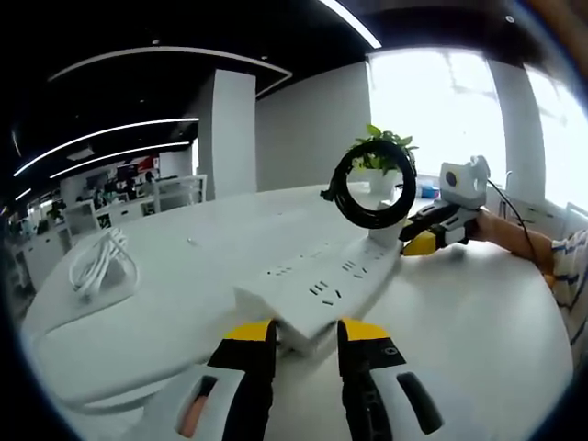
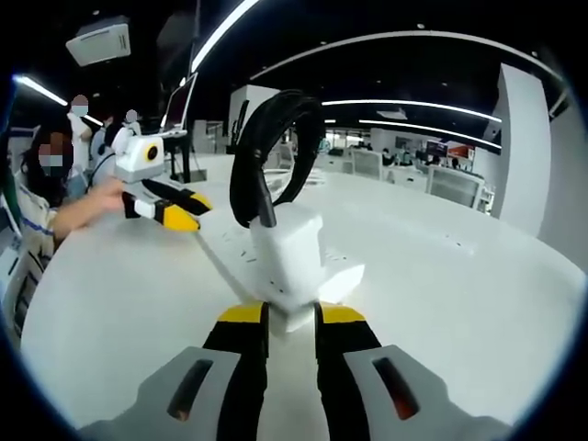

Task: Straighten the power strip on the desk, plug the charger into it

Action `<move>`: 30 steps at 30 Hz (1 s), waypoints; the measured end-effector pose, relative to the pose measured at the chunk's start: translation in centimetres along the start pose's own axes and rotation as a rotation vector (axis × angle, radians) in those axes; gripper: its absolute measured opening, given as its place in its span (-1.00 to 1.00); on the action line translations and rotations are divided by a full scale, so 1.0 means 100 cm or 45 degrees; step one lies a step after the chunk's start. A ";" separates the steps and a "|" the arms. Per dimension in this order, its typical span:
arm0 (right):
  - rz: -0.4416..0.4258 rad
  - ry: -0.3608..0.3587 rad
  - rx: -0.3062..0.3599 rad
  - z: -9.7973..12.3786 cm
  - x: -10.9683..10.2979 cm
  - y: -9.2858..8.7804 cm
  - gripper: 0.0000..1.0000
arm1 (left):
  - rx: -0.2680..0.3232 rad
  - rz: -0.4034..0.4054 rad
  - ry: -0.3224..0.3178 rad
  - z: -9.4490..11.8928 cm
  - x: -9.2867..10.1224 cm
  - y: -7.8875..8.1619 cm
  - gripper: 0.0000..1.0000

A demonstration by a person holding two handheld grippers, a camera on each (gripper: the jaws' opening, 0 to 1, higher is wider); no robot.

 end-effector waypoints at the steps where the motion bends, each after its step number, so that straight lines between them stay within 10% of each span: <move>1: -0.001 -0.001 0.000 0.000 0.000 0.000 -0.63 | 0.001 0.001 0.000 0.000 0.000 0.000 -0.47; 30: -0.020 -0.043 -0.005 0.000 0.002 0.000 -0.63 | 0.007 0.011 0.031 -0.002 0.000 0.000 -0.48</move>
Point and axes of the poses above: the point that each gripper's makers call its tool centre point, and the gripper's own axes: z roughly backward along the fingers, x roughly to its right, y roughly out of its top, the point moved 3 cm from there along z, roughly backward along the fingers
